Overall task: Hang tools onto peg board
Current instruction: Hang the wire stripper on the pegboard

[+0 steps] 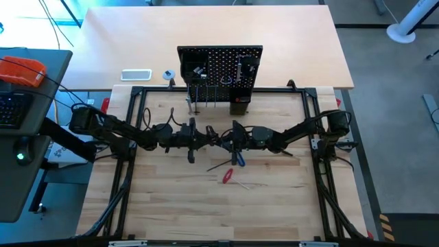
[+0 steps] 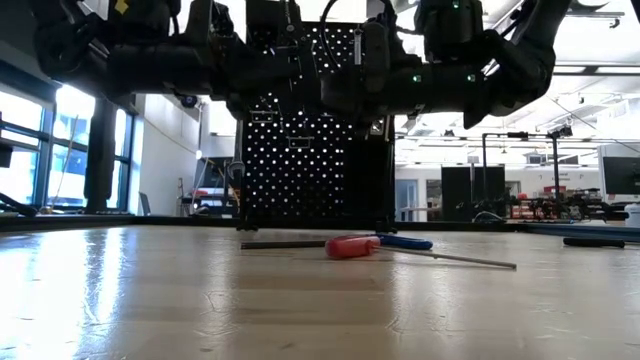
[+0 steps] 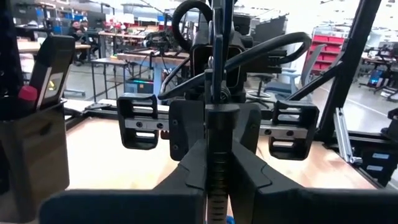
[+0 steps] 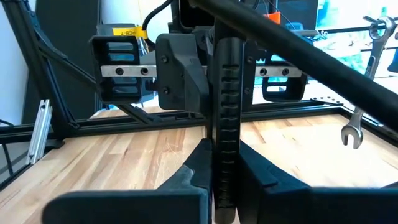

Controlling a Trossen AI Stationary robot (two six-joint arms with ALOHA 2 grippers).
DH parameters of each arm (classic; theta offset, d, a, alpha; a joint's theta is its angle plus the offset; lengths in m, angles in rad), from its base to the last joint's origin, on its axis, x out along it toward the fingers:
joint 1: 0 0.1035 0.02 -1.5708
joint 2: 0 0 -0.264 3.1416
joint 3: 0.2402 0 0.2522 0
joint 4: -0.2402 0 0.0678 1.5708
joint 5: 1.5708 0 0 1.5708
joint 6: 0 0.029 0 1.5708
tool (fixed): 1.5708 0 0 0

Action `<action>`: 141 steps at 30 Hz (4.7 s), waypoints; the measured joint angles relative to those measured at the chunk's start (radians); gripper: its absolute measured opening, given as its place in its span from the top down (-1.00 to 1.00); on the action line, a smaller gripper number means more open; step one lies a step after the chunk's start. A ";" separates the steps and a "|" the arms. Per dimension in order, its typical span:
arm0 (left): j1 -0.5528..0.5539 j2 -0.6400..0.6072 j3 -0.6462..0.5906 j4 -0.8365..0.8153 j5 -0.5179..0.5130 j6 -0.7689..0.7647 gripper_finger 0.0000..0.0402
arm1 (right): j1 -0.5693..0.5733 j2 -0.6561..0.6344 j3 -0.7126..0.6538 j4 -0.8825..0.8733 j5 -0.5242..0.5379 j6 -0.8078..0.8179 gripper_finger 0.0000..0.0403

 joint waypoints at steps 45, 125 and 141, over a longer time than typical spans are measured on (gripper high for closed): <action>0.326 -0.001 -0.026 -0.081 0.108 -0.001 0.89 | -0.006 0.000 -0.032 -0.221 0.194 0.006 -0.13; 0.514 0.059 0.035 -0.175 0.298 0.033 0.89 | -0.047 0.000 -0.059 -0.264 0.183 -0.037 -0.13; 0.534 0.060 0.052 -0.221 0.229 0.026 0.87 | -0.047 0.000 -0.059 -0.266 0.187 -0.050 -0.13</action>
